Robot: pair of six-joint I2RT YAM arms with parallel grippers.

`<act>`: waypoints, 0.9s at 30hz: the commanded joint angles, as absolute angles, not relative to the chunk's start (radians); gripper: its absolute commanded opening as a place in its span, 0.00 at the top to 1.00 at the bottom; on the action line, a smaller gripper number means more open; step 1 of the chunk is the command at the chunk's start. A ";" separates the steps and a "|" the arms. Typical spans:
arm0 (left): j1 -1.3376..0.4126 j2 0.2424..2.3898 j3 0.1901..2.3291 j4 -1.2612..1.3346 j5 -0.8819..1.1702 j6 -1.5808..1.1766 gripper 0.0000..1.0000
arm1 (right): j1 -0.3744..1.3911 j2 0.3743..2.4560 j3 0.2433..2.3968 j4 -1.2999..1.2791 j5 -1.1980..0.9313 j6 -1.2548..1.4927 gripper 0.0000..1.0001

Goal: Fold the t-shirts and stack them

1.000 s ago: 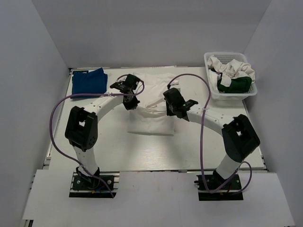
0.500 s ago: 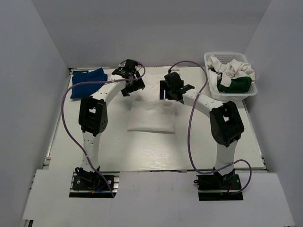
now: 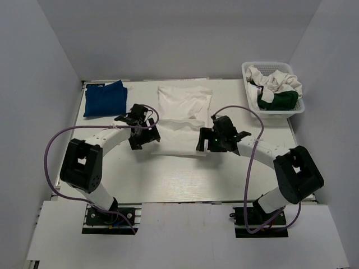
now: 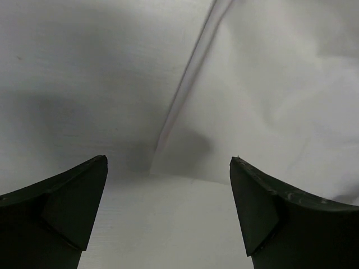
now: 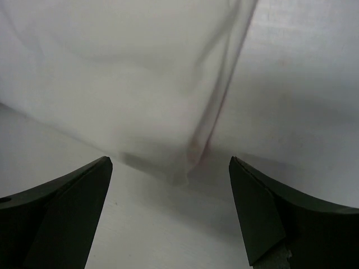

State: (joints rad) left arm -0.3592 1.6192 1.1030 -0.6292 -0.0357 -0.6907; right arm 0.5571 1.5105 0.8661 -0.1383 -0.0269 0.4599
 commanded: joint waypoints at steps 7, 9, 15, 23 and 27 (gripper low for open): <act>-0.367 1.677 0.985 -0.499 0.089 -0.692 0.05 | 0.551 1.520 0.749 -0.048 -0.143 0.640 0.10; -0.367 1.687 0.971 -0.477 0.101 -0.692 0.13 | 0.548 1.523 0.732 -0.022 -0.141 0.656 0.11; -0.367 1.697 0.914 -0.445 0.150 -0.703 0.60 | 0.548 1.557 0.735 0.021 -0.179 0.660 0.50; -0.376 1.599 0.877 -0.472 0.249 -0.723 1.00 | 0.552 1.461 0.729 0.002 -0.234 0.620 1.00; -0.387 1.406 0.842 -0.577 0.249 -0.699 1.00 | 0.561 1.295 0.704 -0.167 -0.307 0.589 1.00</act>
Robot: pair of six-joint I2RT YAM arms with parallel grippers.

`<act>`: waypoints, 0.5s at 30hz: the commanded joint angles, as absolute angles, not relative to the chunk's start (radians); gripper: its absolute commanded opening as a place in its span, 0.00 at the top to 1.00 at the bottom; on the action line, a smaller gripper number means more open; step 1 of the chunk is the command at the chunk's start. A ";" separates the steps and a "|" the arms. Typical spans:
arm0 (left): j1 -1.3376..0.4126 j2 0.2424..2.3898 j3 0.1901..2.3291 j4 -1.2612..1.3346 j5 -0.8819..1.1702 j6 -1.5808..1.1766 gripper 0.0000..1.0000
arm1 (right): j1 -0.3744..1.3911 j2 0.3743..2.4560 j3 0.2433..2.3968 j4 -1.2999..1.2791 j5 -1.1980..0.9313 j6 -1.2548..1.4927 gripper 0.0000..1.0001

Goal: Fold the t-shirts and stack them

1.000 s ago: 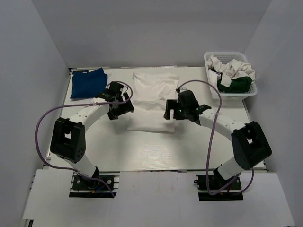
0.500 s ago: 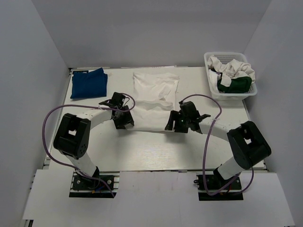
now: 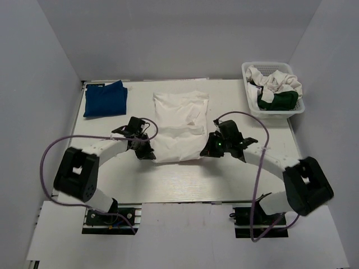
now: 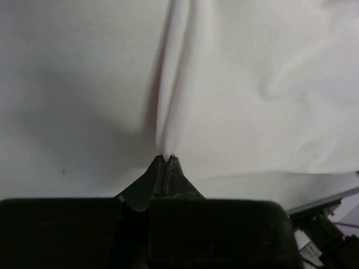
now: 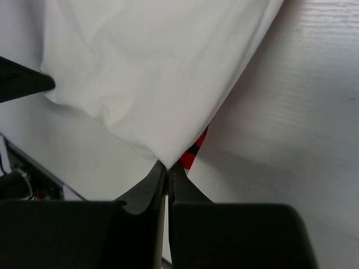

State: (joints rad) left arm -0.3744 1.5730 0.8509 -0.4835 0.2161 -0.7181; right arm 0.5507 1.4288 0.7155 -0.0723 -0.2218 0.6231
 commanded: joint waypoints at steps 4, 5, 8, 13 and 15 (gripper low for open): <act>-0.396 1.261 0.830 -0.581 0.336 -0.699 1.00 | 0.563 1.180 0.764 -0.326 -0.307 0.520 1.00; -0.396 1.250 0.844 -0.581 0.336 -0.699 1.00 | 0.560 1.167 0.784 -0.331 -0.305 0.520 1.00; -0.396 1.259 0.935 -0.609 0.295 -0.699 1.00 | 0.555 1.138 0.810 -0.290 -0.319 0.517 1.00; -0.370 1.325 1.055 -0.537 0.216 -0.765 1.00 | 0.532 1.235 0.972 -0.293 -0.197 0.535 1.00; -0.370 1.394 1.145 -0.517 0.161 -0.776 1.00 | 0.512 1.261 1.011 -0.293 -0.143 0.541 1.00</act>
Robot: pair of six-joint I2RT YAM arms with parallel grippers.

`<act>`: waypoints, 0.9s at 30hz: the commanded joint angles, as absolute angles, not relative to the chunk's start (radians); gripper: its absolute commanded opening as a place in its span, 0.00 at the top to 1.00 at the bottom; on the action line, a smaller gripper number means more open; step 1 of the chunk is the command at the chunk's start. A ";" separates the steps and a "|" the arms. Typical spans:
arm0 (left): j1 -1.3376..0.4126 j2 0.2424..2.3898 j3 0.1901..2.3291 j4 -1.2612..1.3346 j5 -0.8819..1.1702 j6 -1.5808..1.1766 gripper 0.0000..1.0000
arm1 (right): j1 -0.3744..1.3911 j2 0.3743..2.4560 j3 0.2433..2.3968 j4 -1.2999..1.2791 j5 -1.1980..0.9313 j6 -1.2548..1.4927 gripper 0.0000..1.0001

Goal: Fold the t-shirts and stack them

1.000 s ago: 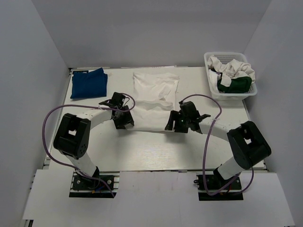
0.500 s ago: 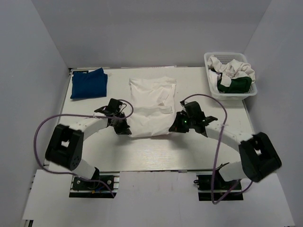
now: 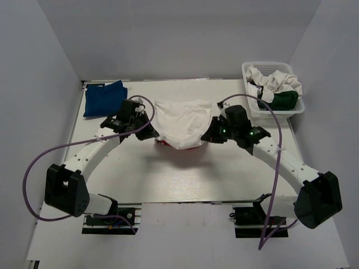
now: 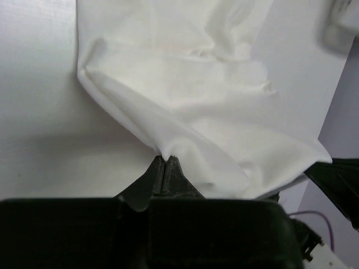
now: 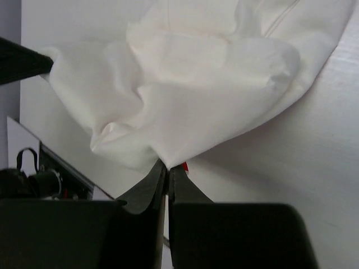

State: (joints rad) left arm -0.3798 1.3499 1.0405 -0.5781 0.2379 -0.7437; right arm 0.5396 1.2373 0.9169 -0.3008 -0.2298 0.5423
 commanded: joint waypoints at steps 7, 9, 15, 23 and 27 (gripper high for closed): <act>-0.351 1.697 1.517 -0.630 0.068 -0.749 1.00 | 0.439 1.417 1.183 -0.250 -0.080 0.552 1.00; -0.342 1.762 1.628 -0.669 0.067 -0.749 1.00 | 0.417 1.469 1.250 -0.232 -0.109 0.546 1.00; -0.298 1.937 1.795 -0.692 0.092 -0.770 1.00 | 0.347 1.664 1.417 -0.253 -0.201 0.549 1.00; -0.250 2.092 1.954 -0.629 0.164 -0.769 1.00 | 0.269 1.928 1.612 -0.195 -0.284 0.541 1.00; -0.241 2.196 2.061 -0.632 0.190 -0.759 1.00 | 0.258 2.008 1.715 -0.202 -0.316 0.549 1.00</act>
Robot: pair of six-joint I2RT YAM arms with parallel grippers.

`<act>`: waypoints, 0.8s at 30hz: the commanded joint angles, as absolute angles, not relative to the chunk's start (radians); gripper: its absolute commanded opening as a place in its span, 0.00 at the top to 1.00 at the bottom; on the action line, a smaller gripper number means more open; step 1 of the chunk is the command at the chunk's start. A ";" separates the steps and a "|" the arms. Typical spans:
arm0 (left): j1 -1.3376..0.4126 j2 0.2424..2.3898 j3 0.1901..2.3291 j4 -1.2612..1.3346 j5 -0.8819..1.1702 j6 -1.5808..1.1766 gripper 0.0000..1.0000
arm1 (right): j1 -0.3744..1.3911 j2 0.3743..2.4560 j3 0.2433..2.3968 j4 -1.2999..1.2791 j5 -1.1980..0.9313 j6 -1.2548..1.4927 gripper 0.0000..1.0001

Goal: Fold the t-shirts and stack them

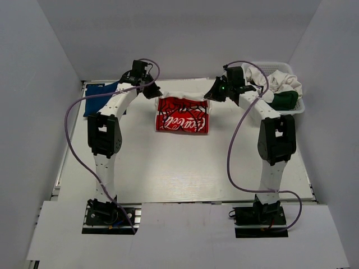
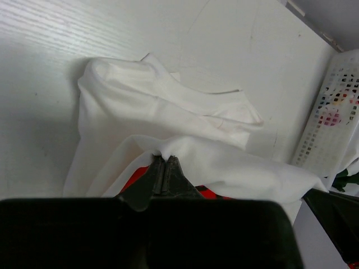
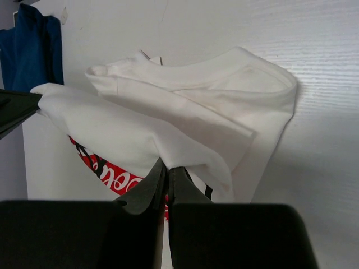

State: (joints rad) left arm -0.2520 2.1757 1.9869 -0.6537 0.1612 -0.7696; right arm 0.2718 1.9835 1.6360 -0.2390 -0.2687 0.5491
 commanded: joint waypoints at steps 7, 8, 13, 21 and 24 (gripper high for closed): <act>-0.241 2.305 2.134 -0.586 0.252 -0.750 1.00 | 0.229 2.071 1.746 -0.173 -0.282 0.589 0.96; -0.241 2.316 2.143 -0.586 0.252 -0.750 1.00 | 0.232 2.075 1.750 -0.169 -0.269 0.589 0.89; -0.232 2.339 2.219 -0.584 0.250 -0.723 0.00 | 0.219 2.154 1.867 -0.222 -0.258 0.548 0.10; -0.241 2.230 2.057 -0.613 0.161 -0.554 0.00 | 0.233 2.054 1.751 -0.177 -0.303 0.469 0.10; -0.252 2.232 2.034 -0.679 0.143 -0.493 0.00 | 0.241 2.010 1.655 -0.127 -0.356 0.450 0.10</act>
State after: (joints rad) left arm -0.2401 2.3009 2.0605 -0.6216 0.1719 -0.5949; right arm 0.2325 2.0846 1.7020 -0.1978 -0.2920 0.4942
